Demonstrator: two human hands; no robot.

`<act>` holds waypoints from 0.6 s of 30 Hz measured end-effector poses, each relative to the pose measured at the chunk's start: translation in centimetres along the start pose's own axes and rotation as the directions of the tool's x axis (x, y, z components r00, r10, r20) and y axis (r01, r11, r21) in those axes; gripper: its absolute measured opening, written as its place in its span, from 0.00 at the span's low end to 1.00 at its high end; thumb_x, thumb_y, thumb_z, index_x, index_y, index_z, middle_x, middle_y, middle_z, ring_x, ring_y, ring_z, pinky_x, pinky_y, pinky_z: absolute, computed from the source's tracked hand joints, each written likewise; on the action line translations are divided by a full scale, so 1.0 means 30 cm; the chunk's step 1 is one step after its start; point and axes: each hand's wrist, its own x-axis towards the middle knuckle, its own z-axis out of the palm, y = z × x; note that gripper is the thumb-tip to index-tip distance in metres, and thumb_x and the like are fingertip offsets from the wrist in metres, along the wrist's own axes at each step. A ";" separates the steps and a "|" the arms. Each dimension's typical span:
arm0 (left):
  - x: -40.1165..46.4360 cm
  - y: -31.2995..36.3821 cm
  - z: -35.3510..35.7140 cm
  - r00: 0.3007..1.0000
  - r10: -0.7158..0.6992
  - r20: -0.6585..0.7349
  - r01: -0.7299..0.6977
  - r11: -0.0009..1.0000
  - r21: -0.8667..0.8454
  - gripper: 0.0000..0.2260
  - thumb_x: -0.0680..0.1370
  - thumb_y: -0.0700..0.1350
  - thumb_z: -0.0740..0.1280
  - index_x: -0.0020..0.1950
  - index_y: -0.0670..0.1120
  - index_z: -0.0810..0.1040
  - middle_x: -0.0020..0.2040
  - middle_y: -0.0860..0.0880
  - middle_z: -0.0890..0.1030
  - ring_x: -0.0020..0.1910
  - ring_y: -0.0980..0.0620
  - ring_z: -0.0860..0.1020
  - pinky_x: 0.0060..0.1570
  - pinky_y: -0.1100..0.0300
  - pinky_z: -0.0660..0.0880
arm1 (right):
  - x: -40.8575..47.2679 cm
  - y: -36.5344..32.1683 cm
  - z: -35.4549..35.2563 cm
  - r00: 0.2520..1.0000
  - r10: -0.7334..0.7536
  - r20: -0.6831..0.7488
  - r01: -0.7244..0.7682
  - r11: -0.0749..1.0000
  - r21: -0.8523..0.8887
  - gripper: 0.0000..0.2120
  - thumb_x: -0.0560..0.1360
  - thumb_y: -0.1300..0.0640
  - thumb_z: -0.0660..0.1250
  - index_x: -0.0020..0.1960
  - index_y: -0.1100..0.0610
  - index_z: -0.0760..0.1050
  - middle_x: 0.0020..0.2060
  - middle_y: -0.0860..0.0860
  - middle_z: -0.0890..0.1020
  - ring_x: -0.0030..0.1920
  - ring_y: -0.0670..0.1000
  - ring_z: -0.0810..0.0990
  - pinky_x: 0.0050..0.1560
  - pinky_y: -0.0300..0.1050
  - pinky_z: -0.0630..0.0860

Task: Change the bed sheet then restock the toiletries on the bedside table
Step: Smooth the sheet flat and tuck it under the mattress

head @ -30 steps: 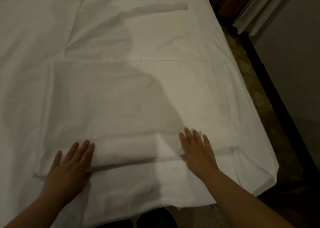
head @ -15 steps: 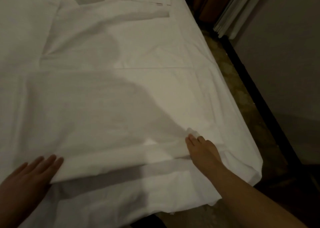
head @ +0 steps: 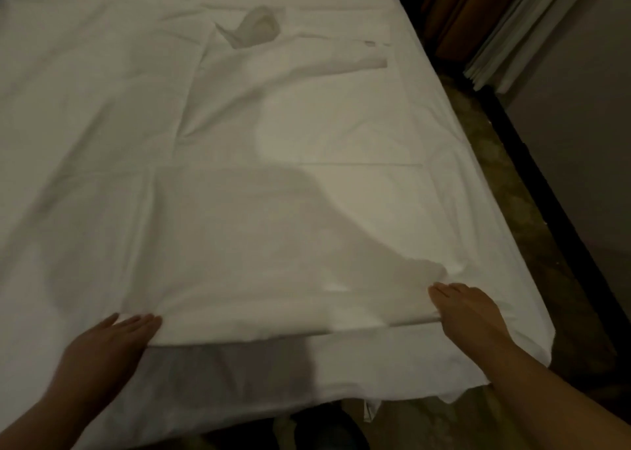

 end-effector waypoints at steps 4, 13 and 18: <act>-0.132 0.054 -0.135 0.988 -0.039 0.146 0.050 0.996 -0.071 0.17 0.54 0.33 0.77 0.38 0.49 0.86 0.34 0.51 0.84 0.29 0.53 0.82 0.31 0.54 0.79 | -0.161 -0.041 -0.058 0.991 0.054 0.122 -0.062 0.996 0.060 0.16 0.51 0.73 0.72 0.39 0.63 0.84 0.34 0.57 0.84 0.30 0.57 0.82 0.25 0.51 0.79; -0.167 0.043 -0.468 0.709 0.113 0.696 0.012 0.985 -0.172 0.14 0.81 0.52 0.59 0.64 0.54 0.76 0.63 0.56 0.76 0.62 0.57 0.73 0.59 0.68 0.65 | -0.269 -0.014 -0.289 0.711 -0.204 0.673 0.247 0.968 0.032 0.13 0.80 0.52 0.59 0.62 0.52 0.75 0.61 0.50 0.77 0.59 0.49 0.75 0.59 0.38 0.68; 0.212 -0.123 -0.701 0.762 -0.027 0.647 0.076 0.996 -0.048 0.12 0.80 0.50 0.61 0.57 0.45 0.80 0.56 0.47 0.81 0.56 0.52 0.77 0.49 0.66 0.66 | 0.019 0.093 -0.591 0.859 0.074 0.507 -0.108 0.993 0.038 0.13 0.80 0.51 0.59 0.60 0.51 0.77 0.61 0.53 0.78 0.60 0.52 0.76 0.51 0.39 0.68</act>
